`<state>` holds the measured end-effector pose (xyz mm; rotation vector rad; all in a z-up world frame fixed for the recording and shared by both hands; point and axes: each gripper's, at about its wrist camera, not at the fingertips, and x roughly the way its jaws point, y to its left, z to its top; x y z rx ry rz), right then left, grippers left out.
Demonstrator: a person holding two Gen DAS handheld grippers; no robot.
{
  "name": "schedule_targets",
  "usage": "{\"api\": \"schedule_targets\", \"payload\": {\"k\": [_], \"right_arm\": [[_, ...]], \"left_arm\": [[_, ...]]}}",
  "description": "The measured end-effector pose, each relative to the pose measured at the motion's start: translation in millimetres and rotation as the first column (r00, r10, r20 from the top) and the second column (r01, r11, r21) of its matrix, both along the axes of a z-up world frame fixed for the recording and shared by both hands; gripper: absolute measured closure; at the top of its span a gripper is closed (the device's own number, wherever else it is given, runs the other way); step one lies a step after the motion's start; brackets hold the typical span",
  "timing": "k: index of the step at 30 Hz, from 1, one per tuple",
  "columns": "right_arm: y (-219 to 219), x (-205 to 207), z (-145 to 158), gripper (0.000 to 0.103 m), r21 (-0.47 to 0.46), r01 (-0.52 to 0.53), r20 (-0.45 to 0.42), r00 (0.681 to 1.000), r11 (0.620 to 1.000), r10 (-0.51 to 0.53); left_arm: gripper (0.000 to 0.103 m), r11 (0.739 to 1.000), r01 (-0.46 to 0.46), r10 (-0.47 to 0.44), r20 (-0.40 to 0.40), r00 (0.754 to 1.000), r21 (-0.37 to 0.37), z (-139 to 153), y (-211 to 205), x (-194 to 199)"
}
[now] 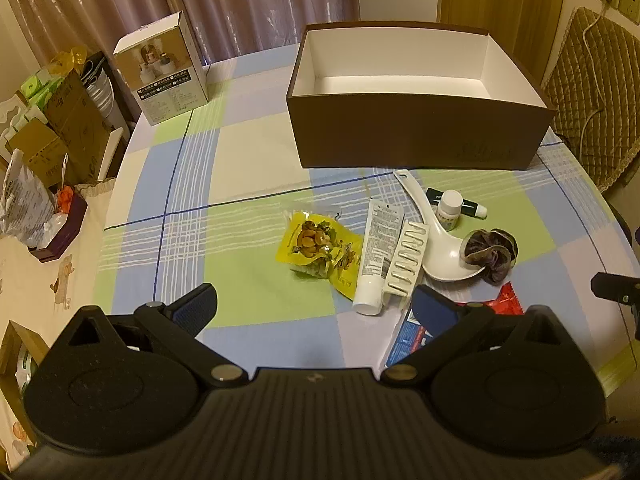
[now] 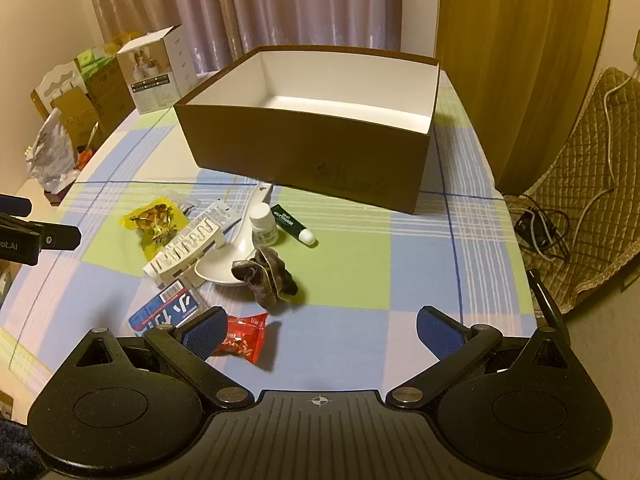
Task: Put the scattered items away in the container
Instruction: 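Move both tools toward the scattered items on the table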
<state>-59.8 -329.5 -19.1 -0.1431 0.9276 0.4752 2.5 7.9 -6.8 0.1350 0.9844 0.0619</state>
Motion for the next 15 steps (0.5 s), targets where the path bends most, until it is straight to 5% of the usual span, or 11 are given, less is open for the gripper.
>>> {"api": "schedule_targets", "payload": {"k": [15], "right_arm": [[2.8, -2.5, -0.6, 0.000, -0.009, 0.002, -0.008, 1.000, 1.000, -0.002]], "left_arm": [[0.001, 1.000, 0.003, -0.003, -0.013, 1.000, -0.008, -4.0, 3.3, -3.1]]}}
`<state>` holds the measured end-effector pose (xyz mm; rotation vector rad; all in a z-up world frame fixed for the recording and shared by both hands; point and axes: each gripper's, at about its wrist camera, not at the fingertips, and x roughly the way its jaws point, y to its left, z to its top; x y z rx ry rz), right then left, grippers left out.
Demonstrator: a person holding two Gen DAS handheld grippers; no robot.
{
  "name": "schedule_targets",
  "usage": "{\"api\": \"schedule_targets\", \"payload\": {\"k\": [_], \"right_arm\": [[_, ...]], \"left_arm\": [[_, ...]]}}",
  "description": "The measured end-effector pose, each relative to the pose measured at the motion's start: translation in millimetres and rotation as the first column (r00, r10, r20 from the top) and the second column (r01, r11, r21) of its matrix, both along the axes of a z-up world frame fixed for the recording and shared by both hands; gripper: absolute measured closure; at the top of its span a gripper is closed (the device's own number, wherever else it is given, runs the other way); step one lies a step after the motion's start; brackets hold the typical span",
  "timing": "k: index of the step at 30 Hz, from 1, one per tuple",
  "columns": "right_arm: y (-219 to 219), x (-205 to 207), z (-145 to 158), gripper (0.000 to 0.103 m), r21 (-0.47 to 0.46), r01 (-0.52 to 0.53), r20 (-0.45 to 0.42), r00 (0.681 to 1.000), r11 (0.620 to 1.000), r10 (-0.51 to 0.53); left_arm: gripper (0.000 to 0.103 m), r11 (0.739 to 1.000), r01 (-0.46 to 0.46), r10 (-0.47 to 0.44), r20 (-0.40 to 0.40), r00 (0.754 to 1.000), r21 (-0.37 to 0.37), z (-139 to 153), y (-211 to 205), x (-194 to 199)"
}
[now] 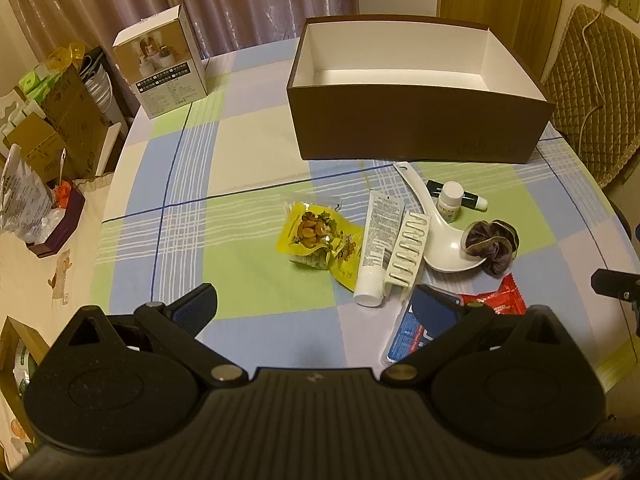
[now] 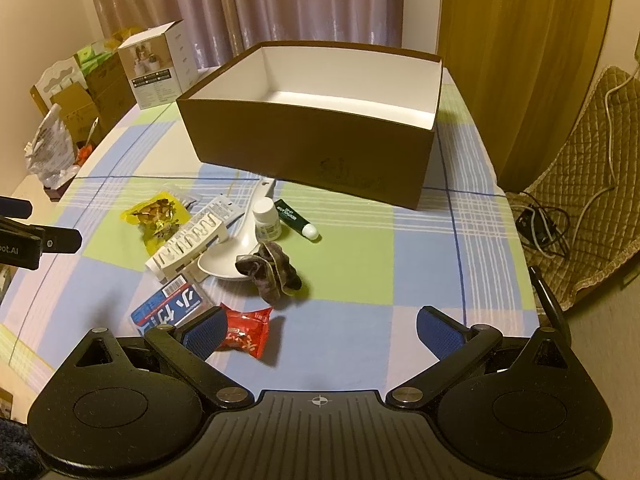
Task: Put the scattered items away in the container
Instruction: 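Move both tools toward the scattered items on the table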
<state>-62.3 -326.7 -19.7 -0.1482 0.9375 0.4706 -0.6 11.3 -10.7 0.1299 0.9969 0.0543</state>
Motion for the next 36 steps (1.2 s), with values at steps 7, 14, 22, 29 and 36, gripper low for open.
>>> {"api": "schedule_targets", "payload": {"k": [7, 14, 22, 29, 36], "right_arm": [[3, -2, 0, 0.000, 0.000, -0.005, 0.003, 1.000, 1.000, 0.005], [8, -3, 0, 0.000, 0.002, -0.016, -0.001, 1.000, 1.000, 0.016], [11, -2, -3, 0.000, -0.001, -0.024, -0.014, 1.000, 1.000, 0.024], [6, 0, -11, 0.000, 0.015, -0.032, -0.037, 0.999, 0.999, 0.032], [3, 0, -23, 0.000, 0.002, -0.049, -0.065, 0.997, 0.999, 0.049]], "left_arm": [[0.001, 1.000, -0.001, 0.001, 0.000, 1.000, -0.003, 0, 1, -3], [0.001, 1.000, -0.011, 0.011, -0.003, 1.000, -0.008, -1, 5, -6], [0.001, 0.999, 0.021, -0.021, -0.008, 1.000, -0.026, -6, 6, -11], [0.001, 0.995, 0.060, -0.065, -0.061, 0.996, -0.077, -23, 7, -11], [0.001, 0.989, 0.119, -0.128, -0.103, 0.986, -0.089, -49, 3, -10]]}}
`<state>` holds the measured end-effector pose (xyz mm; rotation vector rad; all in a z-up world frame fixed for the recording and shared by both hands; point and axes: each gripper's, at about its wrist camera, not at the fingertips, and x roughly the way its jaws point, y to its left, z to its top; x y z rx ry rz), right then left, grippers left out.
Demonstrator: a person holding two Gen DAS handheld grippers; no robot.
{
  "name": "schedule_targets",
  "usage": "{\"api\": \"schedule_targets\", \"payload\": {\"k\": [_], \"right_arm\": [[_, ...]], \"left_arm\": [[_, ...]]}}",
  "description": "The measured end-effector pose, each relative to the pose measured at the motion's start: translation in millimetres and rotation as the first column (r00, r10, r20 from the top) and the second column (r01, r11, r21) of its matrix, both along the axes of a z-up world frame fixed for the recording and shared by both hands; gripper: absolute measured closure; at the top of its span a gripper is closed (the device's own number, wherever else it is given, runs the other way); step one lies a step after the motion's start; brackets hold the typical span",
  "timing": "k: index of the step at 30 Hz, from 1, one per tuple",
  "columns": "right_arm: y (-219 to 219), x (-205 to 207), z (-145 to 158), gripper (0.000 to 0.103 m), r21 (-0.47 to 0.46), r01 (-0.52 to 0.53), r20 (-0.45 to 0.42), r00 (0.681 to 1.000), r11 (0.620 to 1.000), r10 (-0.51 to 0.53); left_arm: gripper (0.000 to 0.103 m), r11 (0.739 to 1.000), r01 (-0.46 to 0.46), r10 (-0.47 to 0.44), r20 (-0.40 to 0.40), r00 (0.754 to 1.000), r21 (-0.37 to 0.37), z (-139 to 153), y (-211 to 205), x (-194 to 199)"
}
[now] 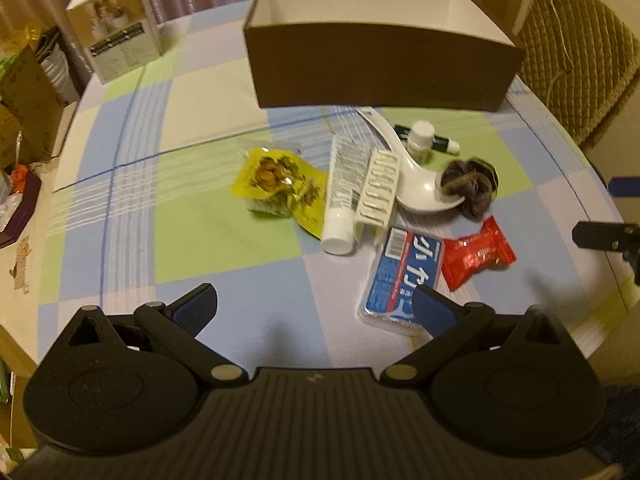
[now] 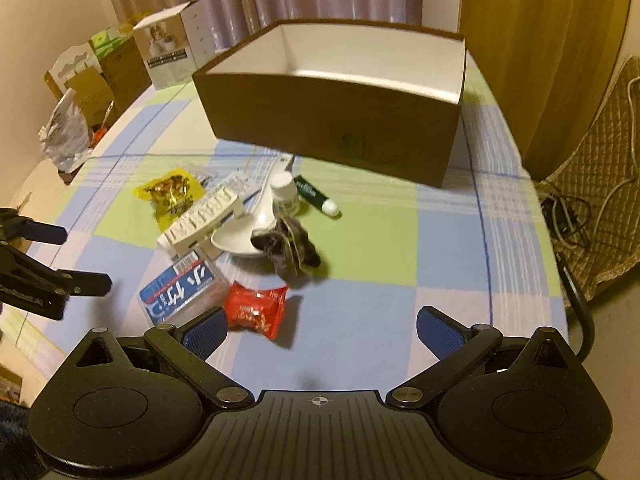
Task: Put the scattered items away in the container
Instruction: 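Move both tools toward the scattered items on the table, then grasp the blue toothpick box with left gripper while right gripper grasps the brown scrunchie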
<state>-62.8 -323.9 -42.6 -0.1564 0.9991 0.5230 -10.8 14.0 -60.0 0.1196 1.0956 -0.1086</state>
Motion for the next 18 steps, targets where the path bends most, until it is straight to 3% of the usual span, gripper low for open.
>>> {"api": "schedule_targets", "payload": {"k": [4, 10, 13, 18], "right_arm": [[-5, 0, -11, 0.000, -0.033, 0.016, -0.011, 1.000, 0.999, -0.016], [-20, 6, -24, 0.000, -0.047, 0.080, -0.031, 0.996, 0.996, -0.081], [-25, 8, -27, 0.000, -0.047, 0.097, -0.044, 0.994, 0.994, -0.099], [-30, 7, -30, 0.000, -0.039, 0.108, -0.063, 0.992, 0.993, -0.111]], "left_arm": [[0.001, 0.998, 0.058, -0.059, -0.021, 0.998, -0.026, -17, -5, 2], [0.001, 0.981, 0.189, -0.188, 0.016, 0.982, -0.042, -36, -22, 1], [0.011, 0.972, 0.231, -0.230, 0.018, 0.973, -0.039, -47, -28, 5], [0.014, 0.961, 0.270, -0.269, 0.013, 0.963, -0.057, -58, -34, 9]]}}
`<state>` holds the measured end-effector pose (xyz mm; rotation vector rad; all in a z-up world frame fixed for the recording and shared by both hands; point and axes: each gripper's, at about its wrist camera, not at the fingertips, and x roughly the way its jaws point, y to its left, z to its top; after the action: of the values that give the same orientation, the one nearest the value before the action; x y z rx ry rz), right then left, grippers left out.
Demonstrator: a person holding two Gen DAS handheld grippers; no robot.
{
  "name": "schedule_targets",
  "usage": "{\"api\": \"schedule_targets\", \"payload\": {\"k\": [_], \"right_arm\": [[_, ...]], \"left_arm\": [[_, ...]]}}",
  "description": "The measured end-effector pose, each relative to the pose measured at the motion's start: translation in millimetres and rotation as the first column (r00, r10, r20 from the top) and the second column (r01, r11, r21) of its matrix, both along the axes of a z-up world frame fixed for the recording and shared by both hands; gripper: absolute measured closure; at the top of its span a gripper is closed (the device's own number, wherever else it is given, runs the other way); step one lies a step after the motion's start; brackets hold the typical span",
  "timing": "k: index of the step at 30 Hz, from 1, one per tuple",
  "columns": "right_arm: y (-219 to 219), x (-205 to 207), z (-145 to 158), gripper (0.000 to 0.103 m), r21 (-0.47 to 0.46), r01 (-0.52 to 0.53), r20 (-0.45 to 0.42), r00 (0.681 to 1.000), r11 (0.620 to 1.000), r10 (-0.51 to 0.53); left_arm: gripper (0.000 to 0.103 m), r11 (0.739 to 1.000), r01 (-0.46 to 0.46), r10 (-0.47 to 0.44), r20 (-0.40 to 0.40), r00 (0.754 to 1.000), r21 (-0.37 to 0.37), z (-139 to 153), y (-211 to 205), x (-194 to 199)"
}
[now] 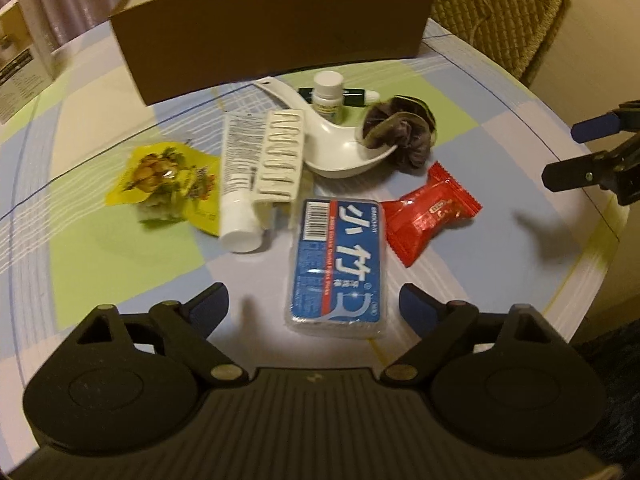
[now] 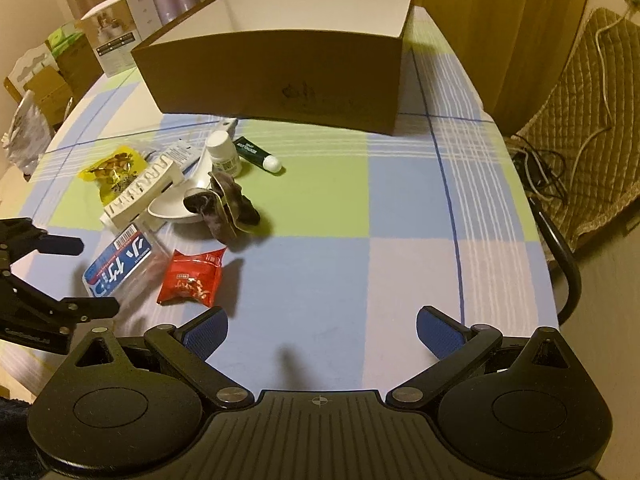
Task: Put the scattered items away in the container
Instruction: 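Grasp the blue toothpick box with left gripper while right gripper grasps the brown scrunchie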
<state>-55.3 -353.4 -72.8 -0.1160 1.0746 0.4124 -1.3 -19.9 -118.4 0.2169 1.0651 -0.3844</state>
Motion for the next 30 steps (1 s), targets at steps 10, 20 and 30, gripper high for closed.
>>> {"api": "schedule_targets", "payload": {"k": [10, 20, 30], "right_arm": [[4, 3, 1, 0.000, 0.046, -0.066, 0.034, 0.997, 0.997, 0.065], [36, 17, -5, 0.000, 0.091, -0.241, 0.086, 0.969, 0.966, 0.234], [76, 44, -29, 0.032, -0.002, -0.434, 0.146, 0.891, 0.901, 0.430]], "left_arm": [[0.050, 0.997, 0.072, -0.072, 0.004, 0.997, -0.008, -14, -11, 9], [0.050, 0.999, 0.029, -0.029, 0.003, 1.000, 0.013, -10, 18, -13], [0.050, 0.989, -0.148, 0.147, 0.006, 0.989, 0.026, -8, 67, -17]]}}
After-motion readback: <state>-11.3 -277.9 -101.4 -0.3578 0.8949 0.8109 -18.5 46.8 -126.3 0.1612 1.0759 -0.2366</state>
